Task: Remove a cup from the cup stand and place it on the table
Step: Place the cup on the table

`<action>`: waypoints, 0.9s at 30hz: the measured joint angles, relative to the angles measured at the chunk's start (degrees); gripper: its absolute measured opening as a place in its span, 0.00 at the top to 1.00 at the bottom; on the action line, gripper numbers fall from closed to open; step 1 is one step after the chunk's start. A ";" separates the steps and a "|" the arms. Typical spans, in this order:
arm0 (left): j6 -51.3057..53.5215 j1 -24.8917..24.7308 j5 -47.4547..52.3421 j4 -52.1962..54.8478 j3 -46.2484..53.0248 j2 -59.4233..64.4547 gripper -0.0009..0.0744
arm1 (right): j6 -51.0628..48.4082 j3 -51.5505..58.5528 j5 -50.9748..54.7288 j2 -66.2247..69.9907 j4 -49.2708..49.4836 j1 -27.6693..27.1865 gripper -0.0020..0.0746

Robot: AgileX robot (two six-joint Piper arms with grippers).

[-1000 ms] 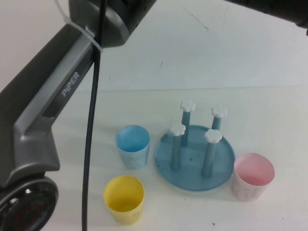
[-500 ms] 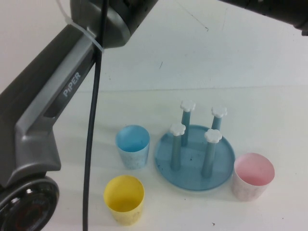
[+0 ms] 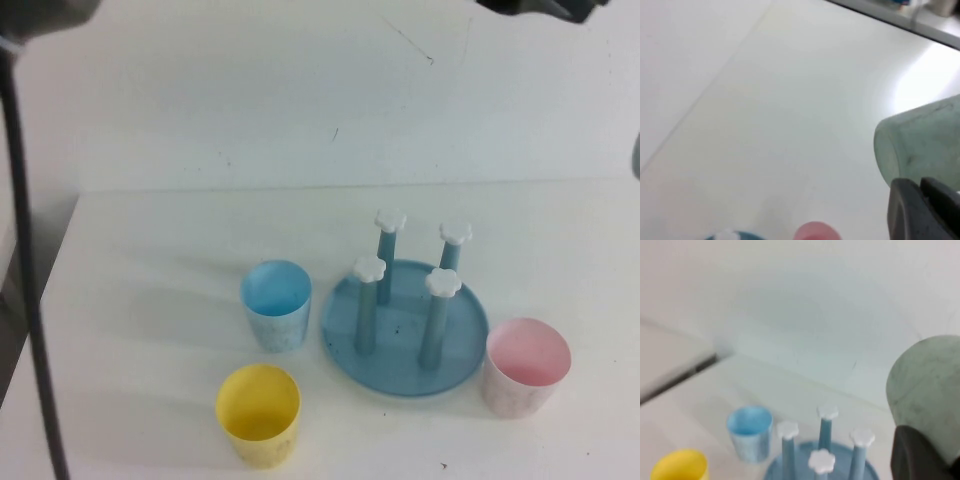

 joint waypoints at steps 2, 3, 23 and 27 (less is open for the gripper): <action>-1.03 0.09 0.00 4.44 1.56 -2.76 0.97 | 4.64 -4.68 4.52 5.29 -9.09 0.00 0.95; -1.30 0.09 0.00 5.87 3.03 -3.87 0.98 | 6.38 -6.78 6.37 7.49 -12.25 0.00 0.95; -2.24 0.22 -1.38 12.01 63.42 -30.91 0.99 | 28.79 -42.59 22.82 59.13 -60.73 16.22 0.95; -2.52 0.22 -3.40 12.01 68.01 -33.82 0.99 | 29.76 -45.07 22.82 64.42 -62.10 17.20 0.95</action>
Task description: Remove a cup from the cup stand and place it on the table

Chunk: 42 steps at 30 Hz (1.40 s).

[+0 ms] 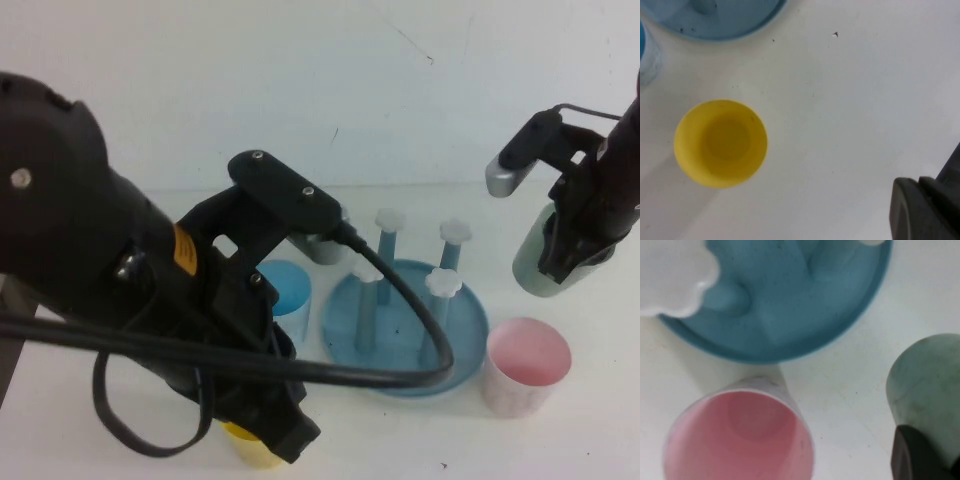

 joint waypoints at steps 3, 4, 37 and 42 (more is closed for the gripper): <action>-0.35 0.00 -0.80 0.00 1.65 -1.39 0.99 | 0.79 -1.11 0.00 3.54 -1.62 0.00 0.95; -0.35 0.00 -0.97 0.00 1.96 -1.52 0.99 | 1.04 -1.13 -0.12 4.43 -2.05 0.00 0.95; -27.93 0.00 -22.18 46.51 10.46 -20.32 0.99 | 4.71 -11.30 7.50 -8.74 -0.86 0.00 0.95; -38.41 0.12 -31.54 55.31 23.12 -32.35 0.99 | 2.58 -5.39 5.03 -16.81 3.70 0.00 0.97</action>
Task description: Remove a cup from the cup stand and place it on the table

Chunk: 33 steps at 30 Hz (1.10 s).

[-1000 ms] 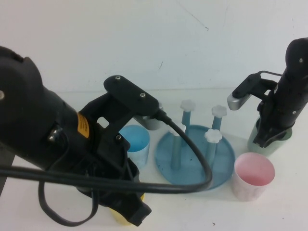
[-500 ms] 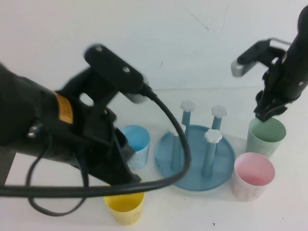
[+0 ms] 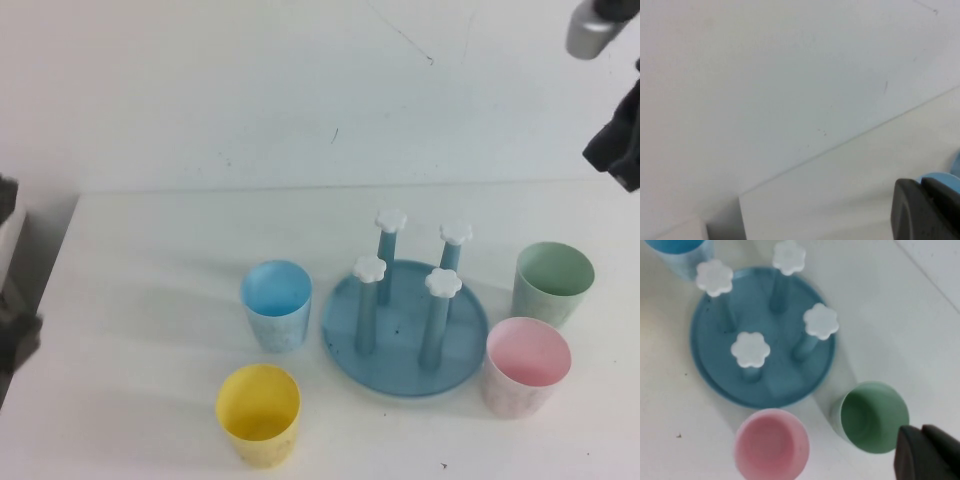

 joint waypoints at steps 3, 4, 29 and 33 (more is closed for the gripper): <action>-4.02 0.00 -4.21 1.10 7.57 -6.30 0.99 | -0.27 6.97 -4.86 -6.21 0.89 0.00 0.97; -5.04 0.00 -5.19 1.37 10.17 -8.25 0.99 | -0.41 9.31 -6.33 -8.04 0.97 0.00 0.98; -20.45 0.00 -20.73 1.70 30.25 -19.19 0.99 | -2.24 67.08 -30.24 -73.49 6.01 0.00 0.98; -20.45 0.00 -20.79 1.79 30.25 -19.19 0.99 | -2.26 68.24 -30.59 -74.87 6.01 0.00 0.98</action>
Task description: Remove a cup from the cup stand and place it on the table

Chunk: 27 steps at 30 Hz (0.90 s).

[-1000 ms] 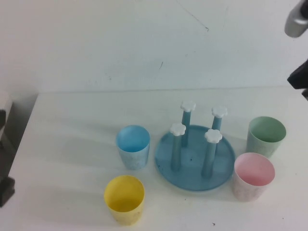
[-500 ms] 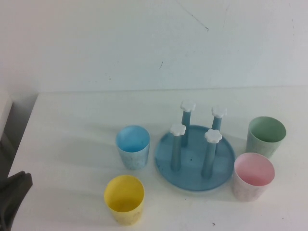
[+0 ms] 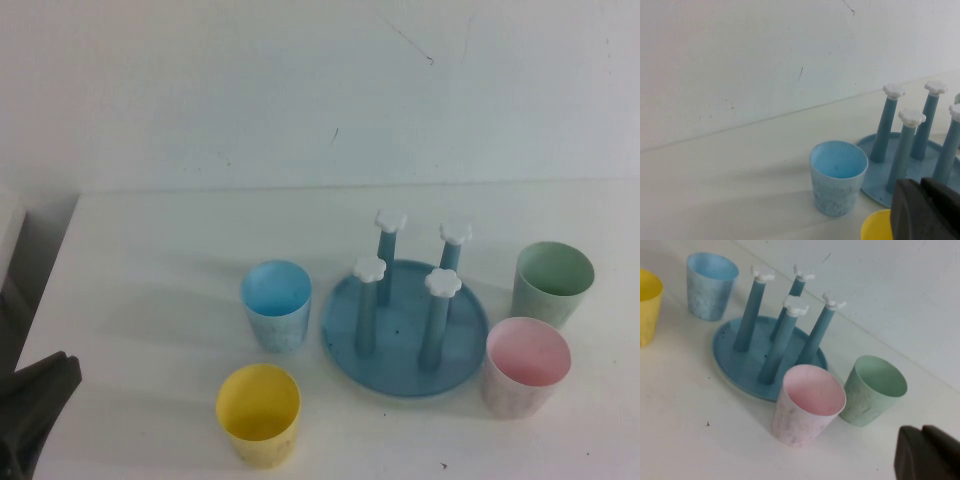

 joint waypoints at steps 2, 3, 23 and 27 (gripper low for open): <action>0.00 0.00 0.00 0.12 0.00 0.00 0.99 | 0.04 0.00 0.00 -0.03 0.00 0.00 0.98; -0.14 0.00 -0.08 0.12 0.00 0.00 0.99 | 0.13 0.00 0.00 -0.14 0.11 0.00 0.98; -0.14 0.00 0.15 0.12 0.69 0.00 0.99 | 0.33 0.00 0.00 -0.14 0.21 0.00 0.98; -0.26 0.00 0.68 0.53 0.69 -0.18 0.99 | 0.33 0.00 0.00 -0.14 0.21 0.00 0.98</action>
